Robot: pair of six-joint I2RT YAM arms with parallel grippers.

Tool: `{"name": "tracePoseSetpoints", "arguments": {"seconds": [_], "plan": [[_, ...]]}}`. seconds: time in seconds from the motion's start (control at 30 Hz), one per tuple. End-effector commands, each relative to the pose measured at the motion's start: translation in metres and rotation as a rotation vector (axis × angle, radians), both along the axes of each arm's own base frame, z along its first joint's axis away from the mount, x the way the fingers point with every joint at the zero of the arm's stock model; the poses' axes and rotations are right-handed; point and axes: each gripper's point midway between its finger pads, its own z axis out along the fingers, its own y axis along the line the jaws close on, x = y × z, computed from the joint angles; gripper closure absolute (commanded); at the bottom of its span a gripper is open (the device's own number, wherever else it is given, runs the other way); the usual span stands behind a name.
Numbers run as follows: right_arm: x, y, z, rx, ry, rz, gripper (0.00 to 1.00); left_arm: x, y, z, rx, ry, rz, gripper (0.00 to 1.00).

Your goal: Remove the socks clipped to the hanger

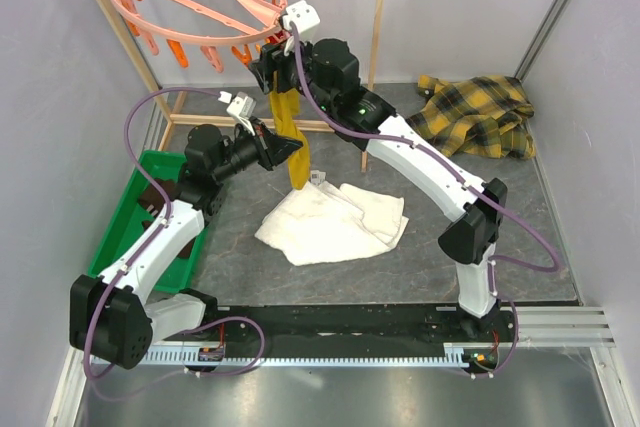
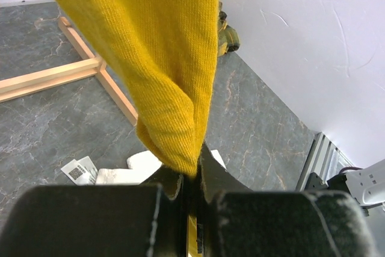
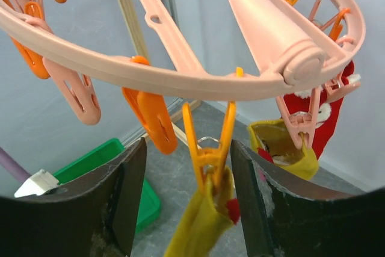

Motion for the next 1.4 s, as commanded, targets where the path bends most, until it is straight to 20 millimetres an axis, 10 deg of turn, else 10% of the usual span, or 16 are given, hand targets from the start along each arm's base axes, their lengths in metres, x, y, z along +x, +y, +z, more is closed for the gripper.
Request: {"name": "tracePoseSetpoints", "arguments": {"seconds": [0.0, 0.2, 0.33, 0.6, 1.03, 1.3, 1.37], "plan": [[0.008, -0.003, 0.028, 0.017, -0.079, -0.106, 0.37, -0.005, -0.001, 0.017, -0.023, -0.021, -0.024, 0.98], [0.012, -0.003, 0.033, 0.013, -0.098, -0.183, 0.60, -0.006, 0.000, 0.014, -0.025, -0.004, -0.017, 0.98], [0.011, -0.002, 0.033, 0.017, -0.095, -0.196, 0.96, -0.001, 0.003, 0.013, -0.033, 0.011, 0.014, 0.98], [0.006, -0.003, 0.034, 0.047, -0.066, -0.192, 1.00, 0.010, 0.028, -0.011, 0.006, 0.124, 0.205, 0.98], [0.000, -0.012, 0.046, 0.090, -0.054, -0.193, 0.91, -0.011, 0.247, -0.078, 0.079, 0.517, 1.311, 0.98], [-0.004, -0.019, 0.055, 0.084, -0.081, -0.200, 0.84, -0.044, 0.318, -0.123, 0.216, 0.616, 1.704, 0.98], [-0.005, -0.017, 0.055, 0.084, -0.086, -0.188, 0.82, -0.050, 0.322, -0.139, 0.179, 0.712, 1.758, 0.84]]}}
